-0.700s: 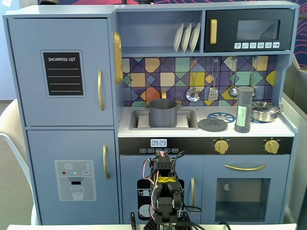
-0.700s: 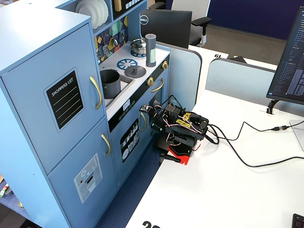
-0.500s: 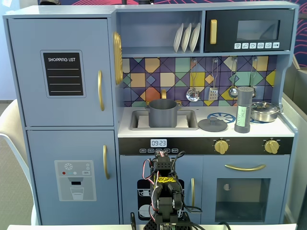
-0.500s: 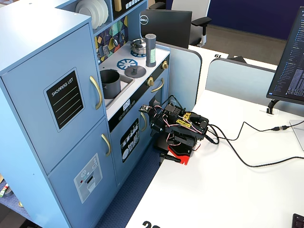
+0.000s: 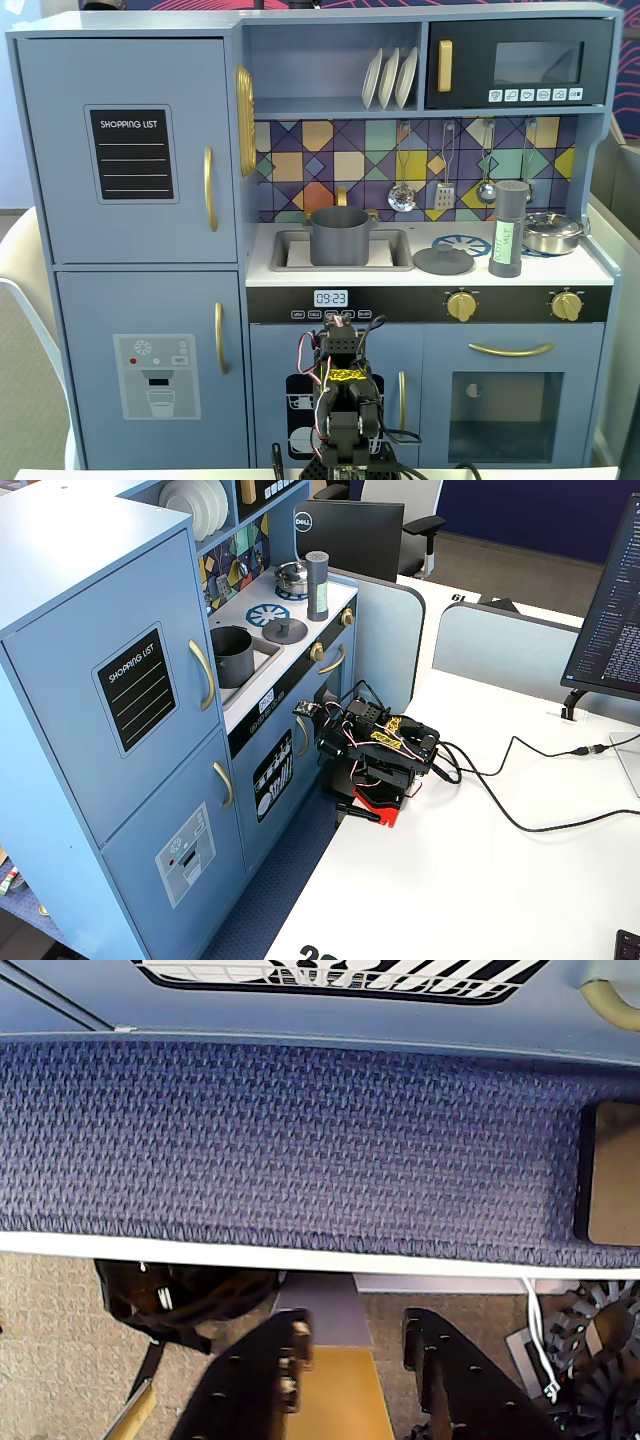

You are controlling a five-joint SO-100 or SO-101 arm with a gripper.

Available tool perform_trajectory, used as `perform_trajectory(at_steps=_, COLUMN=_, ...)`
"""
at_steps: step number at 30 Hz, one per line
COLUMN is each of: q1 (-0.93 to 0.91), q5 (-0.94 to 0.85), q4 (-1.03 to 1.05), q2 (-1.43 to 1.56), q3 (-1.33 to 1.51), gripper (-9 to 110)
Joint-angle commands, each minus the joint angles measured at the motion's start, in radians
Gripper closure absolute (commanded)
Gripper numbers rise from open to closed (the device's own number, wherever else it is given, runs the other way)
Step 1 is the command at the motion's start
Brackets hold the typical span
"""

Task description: Put salt in the gray recipient

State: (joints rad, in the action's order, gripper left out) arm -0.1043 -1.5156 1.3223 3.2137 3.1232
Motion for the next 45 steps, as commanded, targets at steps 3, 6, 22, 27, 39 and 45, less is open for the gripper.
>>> perform_trajectory(at_steps=3, q1=-0.147, q5=-0.028, q4=-0.117, q2=-0.011, q3=-0.057, gripper=101)
perform_trajectory(at_steps=6, q1=-0.307, q5=-0.118, q4=-0.218, q2=-0.095, q3=-0.179, gripper=101)
perform_trajectory(at_steps=22, q1=-0.923, q5=0.02, q4=-1.037, q2=-0.574, q3=-0.77, gripper=73)
perform_trajectory(at_steps=27, q1=-0.896, q5=0.13, q4=-1.215, q2=-0.727, q3=-0.864, gripper=49)
perform_trajectory(at_steps=39, q1=-0.885, q5=0.098, q4=-1.376, q2=-1.143, q3=-1.132, gripper=39)
perform_trajectory(at_steps=45, q1=-0.859, q5=0.072, q4=-1.431, q2=-1.307, q3=-1.246, gripper=42)
